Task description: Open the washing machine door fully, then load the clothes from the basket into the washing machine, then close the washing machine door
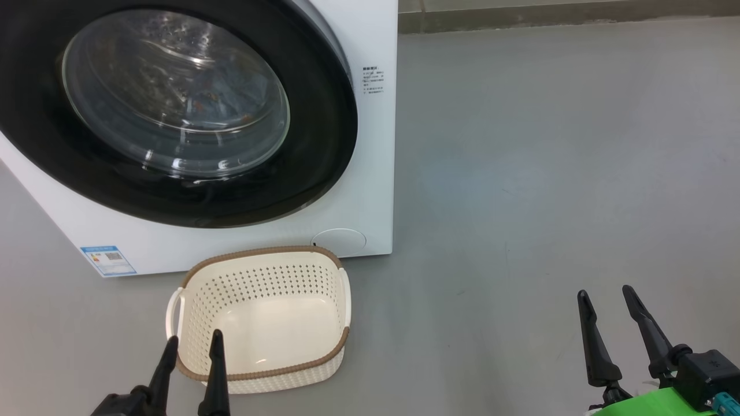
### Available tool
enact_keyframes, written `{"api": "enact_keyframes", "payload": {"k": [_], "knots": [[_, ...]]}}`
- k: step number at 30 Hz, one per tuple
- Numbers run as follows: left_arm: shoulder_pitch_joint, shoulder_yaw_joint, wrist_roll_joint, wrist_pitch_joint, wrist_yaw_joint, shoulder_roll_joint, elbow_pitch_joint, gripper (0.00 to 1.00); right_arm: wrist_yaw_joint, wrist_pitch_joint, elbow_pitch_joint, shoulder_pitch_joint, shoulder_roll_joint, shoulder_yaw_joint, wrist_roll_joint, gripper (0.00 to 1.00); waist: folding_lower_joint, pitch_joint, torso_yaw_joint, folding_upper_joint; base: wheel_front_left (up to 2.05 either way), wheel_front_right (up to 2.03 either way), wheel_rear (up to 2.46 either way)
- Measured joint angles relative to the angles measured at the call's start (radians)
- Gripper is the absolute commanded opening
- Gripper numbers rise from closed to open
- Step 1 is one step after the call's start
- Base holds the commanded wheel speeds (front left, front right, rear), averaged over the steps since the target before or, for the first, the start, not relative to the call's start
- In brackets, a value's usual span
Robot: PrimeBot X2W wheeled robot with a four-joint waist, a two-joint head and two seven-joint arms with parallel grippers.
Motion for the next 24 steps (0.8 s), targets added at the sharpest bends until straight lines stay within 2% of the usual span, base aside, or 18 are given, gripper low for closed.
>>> {"api": "enact_keyframes", "payload": {"k": [24], "knots": [[0.002,-0.002,-0.012,0.0,-0.013,0.0,0.004,1.0,0.0,0.0,0.001,0.001,0.0,0.009,-0.003,1.0,0.0,-0.006,-0.003,0.0,0.0,0.0,0.0]]}}
